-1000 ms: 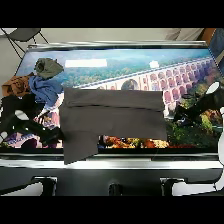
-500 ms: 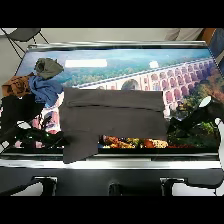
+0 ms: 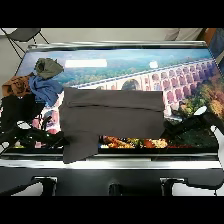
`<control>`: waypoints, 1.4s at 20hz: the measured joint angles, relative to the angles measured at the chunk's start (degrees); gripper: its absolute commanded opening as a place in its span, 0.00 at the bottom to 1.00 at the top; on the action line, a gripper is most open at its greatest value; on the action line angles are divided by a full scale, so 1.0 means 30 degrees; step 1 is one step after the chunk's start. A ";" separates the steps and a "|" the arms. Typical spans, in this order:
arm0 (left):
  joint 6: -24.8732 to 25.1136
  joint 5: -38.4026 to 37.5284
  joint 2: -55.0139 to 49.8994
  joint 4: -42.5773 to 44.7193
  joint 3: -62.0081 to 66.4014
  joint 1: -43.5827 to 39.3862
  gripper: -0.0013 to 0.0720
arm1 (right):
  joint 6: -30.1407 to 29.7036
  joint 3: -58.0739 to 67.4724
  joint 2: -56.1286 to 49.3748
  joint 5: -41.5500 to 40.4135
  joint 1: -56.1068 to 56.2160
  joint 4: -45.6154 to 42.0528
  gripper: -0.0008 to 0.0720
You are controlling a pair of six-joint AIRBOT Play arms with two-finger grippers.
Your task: Fold the shirts.
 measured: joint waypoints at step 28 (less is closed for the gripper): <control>-0.3891 -0.1319 -1.2058 0.0095 2.1405 -0.1683 0.83 | 0.4226 1.4695 -0.6929 -0.4918 0.3694 -0.1792 0.87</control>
